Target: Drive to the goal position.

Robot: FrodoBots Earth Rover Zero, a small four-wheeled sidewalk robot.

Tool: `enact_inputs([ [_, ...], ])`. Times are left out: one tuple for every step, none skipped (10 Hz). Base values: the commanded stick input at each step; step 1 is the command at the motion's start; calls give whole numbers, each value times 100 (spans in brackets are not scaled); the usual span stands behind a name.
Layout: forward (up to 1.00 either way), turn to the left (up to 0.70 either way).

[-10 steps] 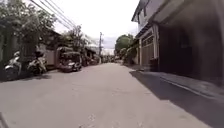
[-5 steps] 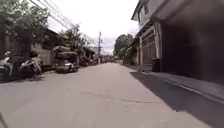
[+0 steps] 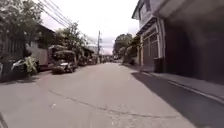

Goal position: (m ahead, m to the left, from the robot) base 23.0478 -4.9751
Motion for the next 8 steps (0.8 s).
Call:
enact_inputs([
  [85, 0],
  [85, 0],
  [85, 0],
  [90, 0],
  [100, 0],
  [100, 0],
  [100, 0],
  [100, 0],
])
